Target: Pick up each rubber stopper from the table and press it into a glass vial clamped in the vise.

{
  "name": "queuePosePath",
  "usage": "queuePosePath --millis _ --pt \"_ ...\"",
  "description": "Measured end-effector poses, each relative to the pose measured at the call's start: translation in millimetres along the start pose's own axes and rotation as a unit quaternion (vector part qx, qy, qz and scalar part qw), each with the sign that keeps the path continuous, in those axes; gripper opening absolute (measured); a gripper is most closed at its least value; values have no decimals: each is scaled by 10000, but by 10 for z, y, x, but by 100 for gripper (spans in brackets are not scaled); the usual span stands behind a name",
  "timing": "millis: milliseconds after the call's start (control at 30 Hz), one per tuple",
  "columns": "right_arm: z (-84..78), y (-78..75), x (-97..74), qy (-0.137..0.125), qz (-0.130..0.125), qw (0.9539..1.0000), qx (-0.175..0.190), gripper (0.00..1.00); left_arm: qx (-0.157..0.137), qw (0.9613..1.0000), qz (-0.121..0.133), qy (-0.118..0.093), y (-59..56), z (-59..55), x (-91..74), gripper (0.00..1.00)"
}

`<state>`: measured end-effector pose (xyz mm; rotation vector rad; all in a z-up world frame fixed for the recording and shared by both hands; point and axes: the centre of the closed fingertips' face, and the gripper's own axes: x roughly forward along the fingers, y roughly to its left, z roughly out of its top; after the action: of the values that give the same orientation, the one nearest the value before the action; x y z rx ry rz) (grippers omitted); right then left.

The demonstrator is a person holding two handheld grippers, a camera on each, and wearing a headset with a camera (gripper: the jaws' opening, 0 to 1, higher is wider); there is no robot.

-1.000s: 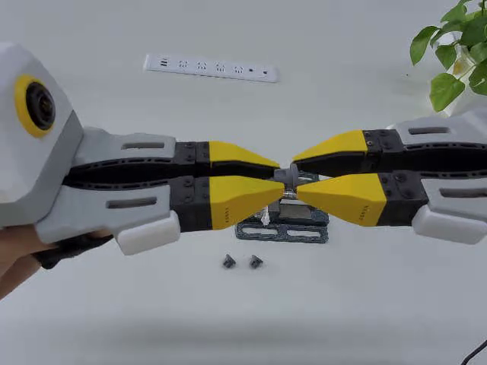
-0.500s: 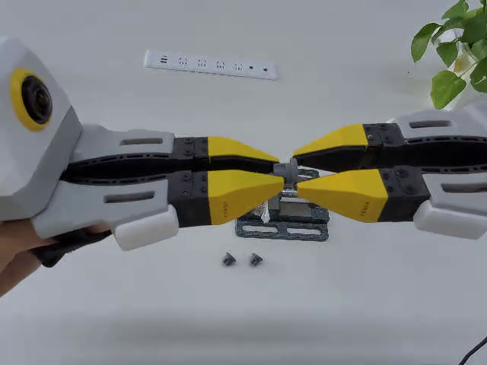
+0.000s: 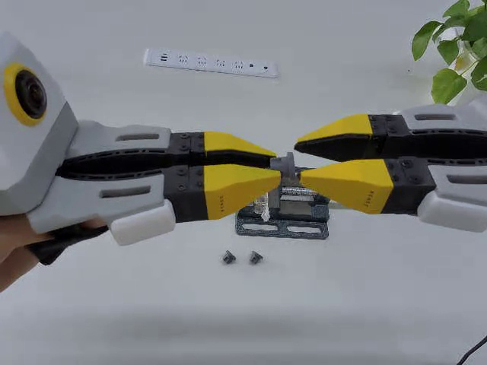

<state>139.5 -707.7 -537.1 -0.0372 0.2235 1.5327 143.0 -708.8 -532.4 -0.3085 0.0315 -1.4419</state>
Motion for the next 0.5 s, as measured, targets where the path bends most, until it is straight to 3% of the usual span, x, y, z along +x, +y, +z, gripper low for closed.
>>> queuePosePath --millis 500 --pt "-2 27 29 -17 51 10000 14 8 11 10000 20 -30 2 11 -16 3"
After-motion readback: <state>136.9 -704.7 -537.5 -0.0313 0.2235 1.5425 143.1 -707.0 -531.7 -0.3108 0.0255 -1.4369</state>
